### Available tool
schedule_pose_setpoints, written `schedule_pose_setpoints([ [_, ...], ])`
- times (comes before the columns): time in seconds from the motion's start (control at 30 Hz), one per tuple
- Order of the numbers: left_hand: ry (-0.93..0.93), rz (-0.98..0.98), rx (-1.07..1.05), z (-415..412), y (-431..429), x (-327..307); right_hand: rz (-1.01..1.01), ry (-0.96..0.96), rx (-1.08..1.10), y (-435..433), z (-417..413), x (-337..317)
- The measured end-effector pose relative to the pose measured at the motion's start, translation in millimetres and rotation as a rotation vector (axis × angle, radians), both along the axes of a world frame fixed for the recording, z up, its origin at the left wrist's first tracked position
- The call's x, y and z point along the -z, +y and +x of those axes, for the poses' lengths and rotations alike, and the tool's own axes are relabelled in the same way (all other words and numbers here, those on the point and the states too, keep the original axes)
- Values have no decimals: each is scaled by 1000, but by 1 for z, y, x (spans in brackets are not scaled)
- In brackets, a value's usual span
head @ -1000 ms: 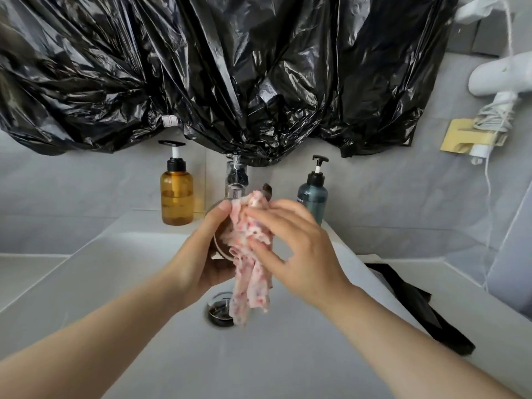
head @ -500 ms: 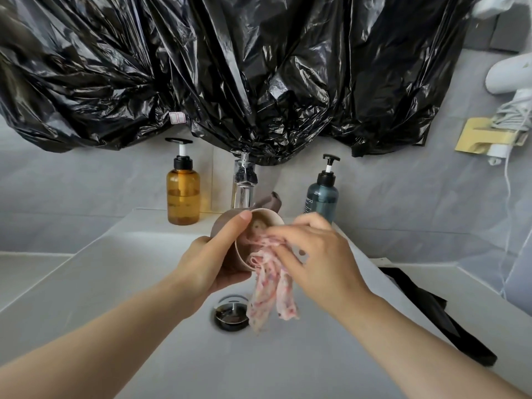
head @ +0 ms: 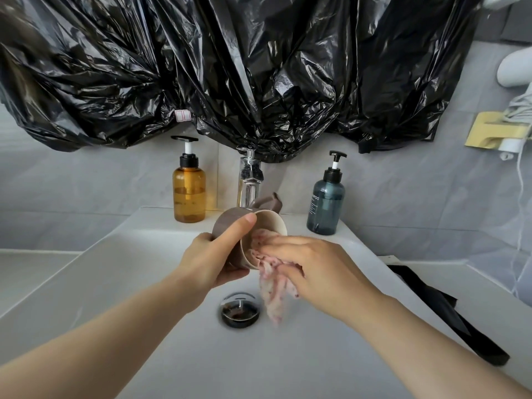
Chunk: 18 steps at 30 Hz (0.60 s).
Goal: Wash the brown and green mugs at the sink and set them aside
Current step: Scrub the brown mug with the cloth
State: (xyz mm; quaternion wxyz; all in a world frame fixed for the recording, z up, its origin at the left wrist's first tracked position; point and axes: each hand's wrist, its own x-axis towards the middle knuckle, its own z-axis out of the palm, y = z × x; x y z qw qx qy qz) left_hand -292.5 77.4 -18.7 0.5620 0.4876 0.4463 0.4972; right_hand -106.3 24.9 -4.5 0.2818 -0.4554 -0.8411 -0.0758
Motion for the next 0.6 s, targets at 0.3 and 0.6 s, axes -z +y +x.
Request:
schedule_pose_setpoints([
  [0.3, 117, -1, -12, 2, 1, 2, -9, -270, 82, -1, -1, 6],
  [0.6, 136, 67, 30, 4, -6, -5, -36, -298, 135, 8, -3, 5],
])
